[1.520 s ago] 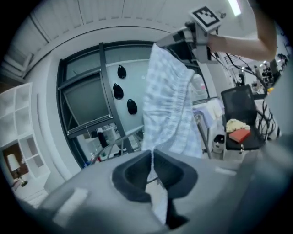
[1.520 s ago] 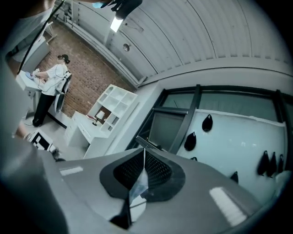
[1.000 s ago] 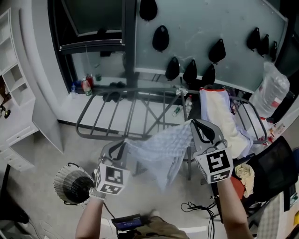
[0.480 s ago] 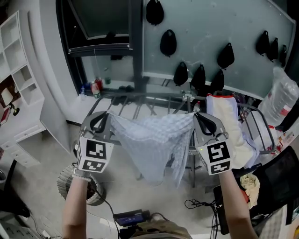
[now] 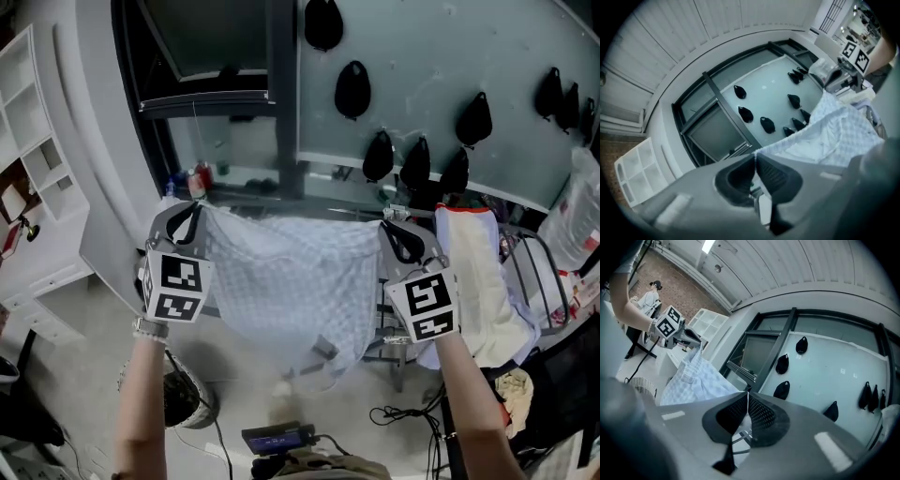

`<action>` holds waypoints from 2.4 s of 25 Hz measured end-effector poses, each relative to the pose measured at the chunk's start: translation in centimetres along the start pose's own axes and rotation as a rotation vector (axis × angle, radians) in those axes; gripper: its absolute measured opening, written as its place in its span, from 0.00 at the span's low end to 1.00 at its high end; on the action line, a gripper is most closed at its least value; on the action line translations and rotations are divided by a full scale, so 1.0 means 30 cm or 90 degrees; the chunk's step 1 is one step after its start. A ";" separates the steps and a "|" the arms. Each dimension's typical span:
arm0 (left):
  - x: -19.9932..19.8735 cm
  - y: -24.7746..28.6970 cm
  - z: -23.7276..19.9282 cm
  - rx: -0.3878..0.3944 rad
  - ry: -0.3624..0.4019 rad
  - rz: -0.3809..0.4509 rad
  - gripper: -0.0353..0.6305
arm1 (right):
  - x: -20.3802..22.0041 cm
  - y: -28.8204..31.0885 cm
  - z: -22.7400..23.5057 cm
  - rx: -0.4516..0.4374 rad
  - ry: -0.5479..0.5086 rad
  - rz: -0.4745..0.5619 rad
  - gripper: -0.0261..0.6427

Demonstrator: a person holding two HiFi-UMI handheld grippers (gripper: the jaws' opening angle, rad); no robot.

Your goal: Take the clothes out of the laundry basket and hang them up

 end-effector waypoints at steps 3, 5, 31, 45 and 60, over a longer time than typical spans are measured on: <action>0.122 0.137 -0.022 0.017 -0.008 -0.013 0.07 | 0.085 0.138 -0.004 -0.005 -0.013 -0.028 0.05; 0.202 0.252 -0.041 0.034 -0.016 -0.021 0.07 | 0.146 0.231 0.009 0.004 -0.013 -0.052 0.05; 0.862 1.448 -0.043 0.169 -0.041 -0.083 0.07 | 0.889 1.118 0.255 0.051 0.054 -0.272 0.05; 1.183 1.472 0.300 0.325 -0.116 -0.223 0.22 | 1.164 1.138 0.150 -0.031 0.107 -0.386 0.08; 0.867 1.204 0.173 0.245 -0.211 -0.071 0.22 | 0.885 0.983 0.137 0.054 0.198 -0.237 0.24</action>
Point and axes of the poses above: the fingertips, and each gripper's own axes: y forward along the fingers, z to its right, x out of its underside, the point moved 5 cm from there along -y, backward along the fingers, and after that the axes turned 15 degrees about z, right-handed, at the moved point
